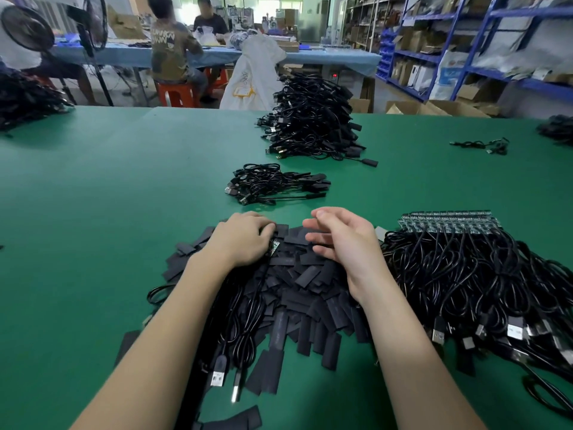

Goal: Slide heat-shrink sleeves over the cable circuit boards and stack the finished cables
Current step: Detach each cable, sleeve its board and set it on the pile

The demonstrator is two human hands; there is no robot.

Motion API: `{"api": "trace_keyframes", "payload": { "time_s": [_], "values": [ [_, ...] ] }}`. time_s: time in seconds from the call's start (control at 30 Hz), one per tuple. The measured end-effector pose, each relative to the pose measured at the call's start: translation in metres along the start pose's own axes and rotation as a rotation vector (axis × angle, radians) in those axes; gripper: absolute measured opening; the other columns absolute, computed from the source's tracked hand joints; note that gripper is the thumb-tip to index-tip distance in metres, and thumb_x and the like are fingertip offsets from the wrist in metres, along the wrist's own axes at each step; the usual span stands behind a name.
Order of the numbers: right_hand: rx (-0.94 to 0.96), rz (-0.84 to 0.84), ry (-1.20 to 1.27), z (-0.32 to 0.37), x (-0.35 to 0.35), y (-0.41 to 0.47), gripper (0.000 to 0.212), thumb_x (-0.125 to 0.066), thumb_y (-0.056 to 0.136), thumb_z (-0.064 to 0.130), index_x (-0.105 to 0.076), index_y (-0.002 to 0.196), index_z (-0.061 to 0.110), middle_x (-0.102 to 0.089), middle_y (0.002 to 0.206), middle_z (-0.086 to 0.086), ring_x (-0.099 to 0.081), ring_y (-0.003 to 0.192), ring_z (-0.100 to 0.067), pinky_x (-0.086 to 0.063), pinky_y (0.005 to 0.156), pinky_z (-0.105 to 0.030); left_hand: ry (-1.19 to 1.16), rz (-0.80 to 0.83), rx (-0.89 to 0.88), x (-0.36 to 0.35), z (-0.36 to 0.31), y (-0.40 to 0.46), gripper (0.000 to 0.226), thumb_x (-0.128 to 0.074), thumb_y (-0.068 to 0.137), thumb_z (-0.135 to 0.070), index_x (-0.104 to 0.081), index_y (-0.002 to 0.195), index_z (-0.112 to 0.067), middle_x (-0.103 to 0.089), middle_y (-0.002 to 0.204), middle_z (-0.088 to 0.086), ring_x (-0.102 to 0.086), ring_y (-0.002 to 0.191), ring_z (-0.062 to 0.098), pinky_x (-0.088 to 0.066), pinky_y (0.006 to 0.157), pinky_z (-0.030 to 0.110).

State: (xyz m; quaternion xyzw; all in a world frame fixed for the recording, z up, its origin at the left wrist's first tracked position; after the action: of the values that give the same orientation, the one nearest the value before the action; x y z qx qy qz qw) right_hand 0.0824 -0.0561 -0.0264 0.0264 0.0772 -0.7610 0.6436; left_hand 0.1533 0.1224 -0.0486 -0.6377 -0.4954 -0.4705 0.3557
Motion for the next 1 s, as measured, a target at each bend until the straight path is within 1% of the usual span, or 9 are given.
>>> {"api": "trace_keyframes", "payload": {
  "time_s": [0.13, 0.2, 0.37, 0.5, 0.57, 0.63, 0.73, 0.9, 1.0],
  "values": [
    [0.191, 0.033, -0.474, -0.005, -0.002, 0.0, 0.008, -0.067, 0.093, 0.032, -0.072, 0.089, 0.028, -0.075, 0.08, 0.021, -0.066, 0.077, 0.003, -0.048, 0.066, -0.012, 0.006, -0.03, 0.003, 0.003, -0.002, -0.009, 0.038, -0.038, 0.105, -0.042, -0.067, 0.127, -0.03, -0.058, 0.139, -0.001, -0.047, 0.129, 0.028, -0.041, 0.108, 0.047],
    [0.31, 0.037, -0.802, -0.008, -0.006, -0.001, 0.011, -0.069, 0.089, 0.043, -0.075, 0.089, 0.034, -0.073, 0.083, 0.024, -0.062, 0.092, 0.001, -0.047, 0.078, -0.019, -0.03, -0.022, -0.015, 0.006, -0.001, -0.011, 0.037, -0.043, 0.103, -0.043, -0.07, 0.12, -0.024, -0.062, 0.13, 0.004, -0.052, 0.123, 0.03, -0.044, 0.104, 0.046],
    [0.386, 0.108, -1.183, -0.018, -0.024, -0.007, 0.038, -0.064, 0.087, 0.062, -0.072, 0.116, 0.039, -0.067, 0.112, 0.009, -0.046, 0.111, -0.02, -0.04, 0.086, -0.031, -0.099, -0.03, -0.024, 0.01, 0.001, -0.016, 0.034, -0.046, 0.103, -0.039, -0.075, 0.113, -0.024, -0.066, 0.116, 0.007, -0.059, 0.111, 0.028, -0.048, 0.095, 0.038],
    [0.373, 0.096, -1.062, -0.017, -0.026, -0.007, 0.027, -0.075, 0.083, 0.052, -0.075, 0.103, 0.035, -0.071, 0.1, 0.015, -0.053, 0.106, -0.015, -0.046, 0.089, -0.03, -0.153, -0.039, -0.017, 0.013, 0.001, -0.018, 0.029, -0.048, 0.102, -0.039, -0.074, 0.111, -0.031, -0.072, 0.115, -0.005, -0.062, 0.109, 0.022, -0.051, 0.095, 0.038],
    [0.325, 0.105, -0.862, -0.014, -0.024, -0.006, 0.015, -0.082, 0.08, 0.041, -0.075, 0.09, 0.032, -0.074, 0.087, 0.018, -0.064, 0.095, -0.004, -0.047, 0.08, -0.018, -0.221, -0.088, -0.027, 0.014, -0.001, -0.019, 0.028, -0.049, 0.101, -0.041, -0.074, 0.104, -0.03, -0.073, 0.109, -0.007, -0.063, 0.104, 0.019, -0.051, 0.094, 0.038],
    [0.263, 0.122, -0.637, -0.011, -0.022, -0.005, 0.01, -0.086, 0.078, 0.028, -0.077, 0.083, 0.028, -0.076, 0.079, 0.016, -0.068, 0.079, 0.006, -0.042, 0.067, -0.005, -0.34, -0.215, -0.023, 0.019, -0.004, -0.02, 0.032, -0.049, 0.101, -0.044, -0.072, 0.087, -0.027, -0.073, 0.091, -0.01, -0.063, 0.089, 0.016, -0.052, 0.088, 0.037],
    [0.159, 0.124, -0.34, -0.006, -0.022, -0.007, 0.012, -0.088, 0.076, 0.017, -0.078, 0.078, 0.025, -0.078, 0.077, 0.009, -0.072, 0.075, 0.0, -0.048, 0.068, -0.009, -0.467, -0.385, 0.043, 0.026, -0.008, -0.021, 0.051, -0.043, 0.101, -0.053, -0.062, 0.065, -0.022, -0.061, 0.057, -0.012, -0.058, 0.063, 0.012, -0.046, 0.067, 0.033],
    [0.051, 0.139, -0.073, -0.003, -0.027, -0.011, 0.015, -0.084, 0.078, 0.002, -0.077, 0.082, 0.015, -0.079, 0.078, 0.002, -0.073, 0.075, -0.003, -0.05, 0.067, -0.009, -0.305, -0.523, 0.103, 0.025, -0.03, -0.027, 0.071, -0.038, 0.101, -0.059, -0.059, 0.054, -0.011, -0.052, 0.045, 0.0, -0.056, 0.056, 0.018, -0.037, 0.055, 0.032],
    [0.019, 0.118, -0.088, -0.001, -0.024, -0.014, 0.011, -0.082, 0.081, 0.006, -0.078, 0.089, 0.013, -0.076, 0.071, 0.008, -0.066, 0.06, 0.006, -0.043, 0.054, -0.003, -0.229, -0.588, 0.057, 0.028, -0.036, -0.031, 0.072, -0.037, 0.102, -0.059, -0.061, 0.053, -0.012, -0.054, 0.046, 0.002, -0.056, 0.054, 0.022, -0.044, 0.057, 0.033]
  ]
}}
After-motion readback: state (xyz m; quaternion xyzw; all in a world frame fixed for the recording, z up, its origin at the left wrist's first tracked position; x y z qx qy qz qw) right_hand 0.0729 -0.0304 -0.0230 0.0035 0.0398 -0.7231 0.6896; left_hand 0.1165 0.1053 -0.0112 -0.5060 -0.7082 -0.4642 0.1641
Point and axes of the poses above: each hand's wrist, its own y-axis towards the middle knuckle, its own x-axis out of the back of the hand, z = x × y, the point moved 2 cm from there along y, towards the middle knuckle
